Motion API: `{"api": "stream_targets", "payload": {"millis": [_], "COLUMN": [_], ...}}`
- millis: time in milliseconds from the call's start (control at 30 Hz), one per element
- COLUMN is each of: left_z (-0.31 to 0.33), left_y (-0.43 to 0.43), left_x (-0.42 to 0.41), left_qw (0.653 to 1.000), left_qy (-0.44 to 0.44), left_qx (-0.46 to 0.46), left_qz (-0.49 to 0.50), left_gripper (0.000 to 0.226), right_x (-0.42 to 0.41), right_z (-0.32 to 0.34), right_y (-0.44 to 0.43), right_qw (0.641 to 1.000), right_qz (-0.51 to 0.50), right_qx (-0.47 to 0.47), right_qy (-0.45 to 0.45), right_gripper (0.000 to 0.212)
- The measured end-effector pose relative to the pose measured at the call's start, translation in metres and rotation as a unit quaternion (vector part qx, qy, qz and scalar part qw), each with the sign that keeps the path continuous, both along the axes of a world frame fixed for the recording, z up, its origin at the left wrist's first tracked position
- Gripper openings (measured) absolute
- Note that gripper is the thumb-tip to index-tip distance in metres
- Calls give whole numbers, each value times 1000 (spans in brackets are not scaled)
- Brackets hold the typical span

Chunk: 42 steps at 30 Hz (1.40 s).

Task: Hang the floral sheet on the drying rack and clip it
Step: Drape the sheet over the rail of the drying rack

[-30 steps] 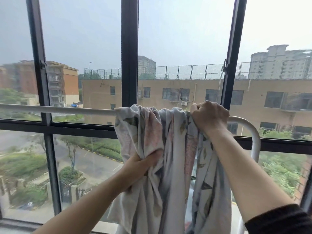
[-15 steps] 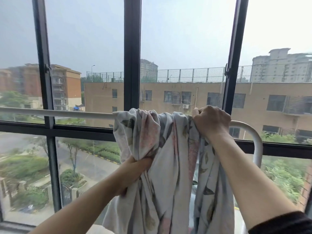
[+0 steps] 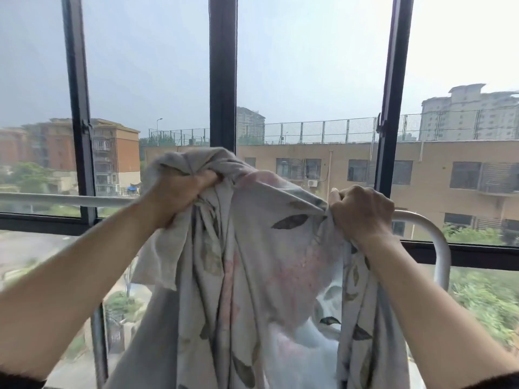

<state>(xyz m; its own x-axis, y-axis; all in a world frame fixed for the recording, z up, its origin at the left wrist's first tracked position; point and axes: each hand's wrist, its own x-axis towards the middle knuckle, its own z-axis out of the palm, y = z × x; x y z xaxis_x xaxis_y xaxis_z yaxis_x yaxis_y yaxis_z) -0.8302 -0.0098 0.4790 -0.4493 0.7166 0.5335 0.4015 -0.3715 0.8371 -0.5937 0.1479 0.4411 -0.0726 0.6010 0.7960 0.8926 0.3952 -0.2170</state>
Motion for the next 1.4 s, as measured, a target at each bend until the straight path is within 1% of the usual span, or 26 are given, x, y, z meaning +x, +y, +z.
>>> {"api": "stream_targets", "payload": {"millis": [67,100,133,167,200,267,300,333,400,467,567,600,667,767,833,867,900,933,967,1000,1033,1100,1167,1267,1333,1400], "left_z": [36,48,54,54,49,30,23,21,22,21,18,18,19,18,16,15,13,11,8,5,2,-4,-12,-38,-62,-86], "left_y": [15,25,37,50,61,77,83,87,88,88,90,89,88,86,87,88,87,82,75,66,55,33,12,-16,-31,-40], "left_x": [-3,-3,-4,-5,-7,-9,-11,-12,-13,-18,-28,-29,-28,-24,-28,-33,-38,-42,-45,-47,-49,-52,-56,-64,-70,-74], "left_qw": [995,988,977,967,954,902,878,865,871,882,878,878,880,889,895,902,917,936,952,961,963,959,958,961,966,968], "left_qy": [50,94,143,183,213,259,285,309,317,308,310,312,317,321,322,317,300,271,237,208,193,200,208,203,171,141], "left_qx": [34,26,-6,-66,-150,-328,-370,-382,-356,-330,-337,-335,-331,-308,-285,-261,-221,-164,-99,-32,18,68,76,46,24,-15], "left_qz": [74,120,157,166,151,107,101,104,115,134,142,138,126,111,119,131,144,156,167,178,186,187,180,180,194,207], "left_gripper": [6,9,14,20,26,37,46,55,60,57,63,62,52,36,28,25,29,35,36,30,23,21,30,65,83,93], "right_x": [-2,-3,-2,-1,0,4,6,7,8,6,-9,-16,-32,-56,-68,-72,-73,-74,-73,-72,-71,-70,-72,-75,-74,-72], "right_z": [-1,-2,-1,-1,-1,0,0,1,3,2,1,3,10,26,32,33,32,32,31,30,30,31,32,32,32,32], "right_y": [-2,-3,-4,-5,-6,-8,-8,-9,-7,-8,-16,-21,-25,-28,-26,-23,-22,-20,-19,-17,-17,-16,-17,-19,-21,-22], "right_qw": [1000,1000,1000,1000,1000,1000,1000,999,998,996,987,983,972,953,944,942,943,943,942,942,941,944,945,946,946,945], "right_qz": [2,4,5,4,4,7,14,21,27,44,123,146,178,172,171,175,182,189,196,199,199,194,189,191,192,195], "right_qx": [13,21,26,30,29,6,-7,-18,-31,-30,-13,-16,-39,-110,-152,-162,-167,-172,-177,-181,-183,-184,-186,-183,-185,-190], "right_qy": [-5,-3,-1,-3,-9,-22,-26,-31,-49,-65,-98,-112,-149,-225,-239,-234,-224,-213,-205,-202,-201,-195,-191,-189,-185,-184], "right_gripper": [56,60,65,69,72,74,75,77,86,84,82,82,82,83,78,76,74,73,73,73,72,71,71,70,71,71]}}
